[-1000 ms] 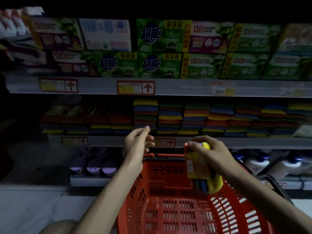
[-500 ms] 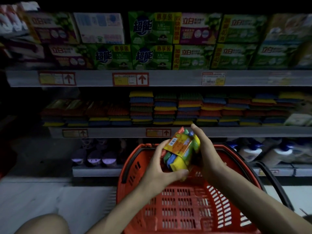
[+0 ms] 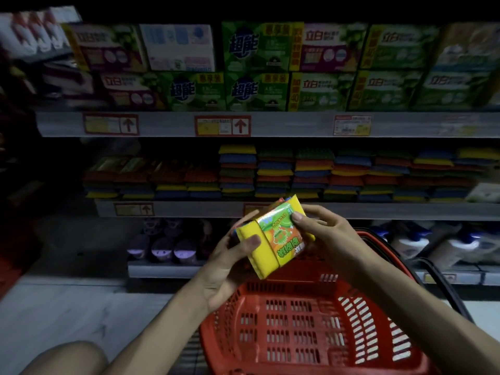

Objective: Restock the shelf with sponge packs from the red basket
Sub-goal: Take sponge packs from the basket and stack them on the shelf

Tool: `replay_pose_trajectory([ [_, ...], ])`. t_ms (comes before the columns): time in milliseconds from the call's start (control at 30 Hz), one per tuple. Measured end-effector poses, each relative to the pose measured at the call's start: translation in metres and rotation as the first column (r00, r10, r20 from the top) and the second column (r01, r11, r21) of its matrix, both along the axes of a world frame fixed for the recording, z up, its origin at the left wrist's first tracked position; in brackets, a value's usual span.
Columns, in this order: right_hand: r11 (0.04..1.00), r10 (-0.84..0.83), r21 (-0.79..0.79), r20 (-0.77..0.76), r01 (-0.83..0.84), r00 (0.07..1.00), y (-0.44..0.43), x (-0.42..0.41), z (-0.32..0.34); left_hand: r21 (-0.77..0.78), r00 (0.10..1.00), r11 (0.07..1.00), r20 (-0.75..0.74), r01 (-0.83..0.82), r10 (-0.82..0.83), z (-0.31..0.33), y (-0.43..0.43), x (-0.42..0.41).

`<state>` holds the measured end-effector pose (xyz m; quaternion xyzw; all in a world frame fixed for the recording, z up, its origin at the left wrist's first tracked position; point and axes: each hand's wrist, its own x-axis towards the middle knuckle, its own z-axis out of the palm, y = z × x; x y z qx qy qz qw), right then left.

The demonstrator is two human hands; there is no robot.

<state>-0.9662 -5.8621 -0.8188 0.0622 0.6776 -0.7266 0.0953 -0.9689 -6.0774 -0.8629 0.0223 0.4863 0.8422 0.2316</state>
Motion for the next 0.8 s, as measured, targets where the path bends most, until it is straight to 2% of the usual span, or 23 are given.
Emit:
replay_pose_trajectory([
  [200,0.994,0.052,-0.101,0.069,-0.045,0.996,-0.003,0.003,0.003,0.075,0.999,0.997,-0.011,0.034,-0.033,0.002,-0.003,0.002],
  [333,0.99,0.063,-0.132,0.082,-0.051,0.995,-0.005,0.004,0.004,0.119,0.997,0.992,0.056,0.043,-0.05,0.006,-0.003,0.001],
  [400,0.996,0.018,-0.091,0.055,-0.013,0.998,-0.006,0.005,0.005,0.118,0.996,0.992,0.074,0.035,-0.044,0.005,-0.003,-0.001],
  [500,0.996,-0.067,0.063,-0.06,0.071,0.996,-0.008,0.009,0.007,0.104,0.997,0.994,0.073,0.016,-0.023,0.001,-0.004,-0.005],
  [700,0.964,-0.014,0.262,-0.138,0.05,0.99,-0.008,0.012,0.007,0.104,0.997,0.994,0.079,0.018,-0.026,-0.005,-0.002,-0.007],
  [800,0.951,-0.081,0.283,-0.154,0.123,0.985,-0.009,0.013,0.001,0.084,0.996,0.996,0.086,0.01,-0.017,-0.007,0.004,-0.006],
])
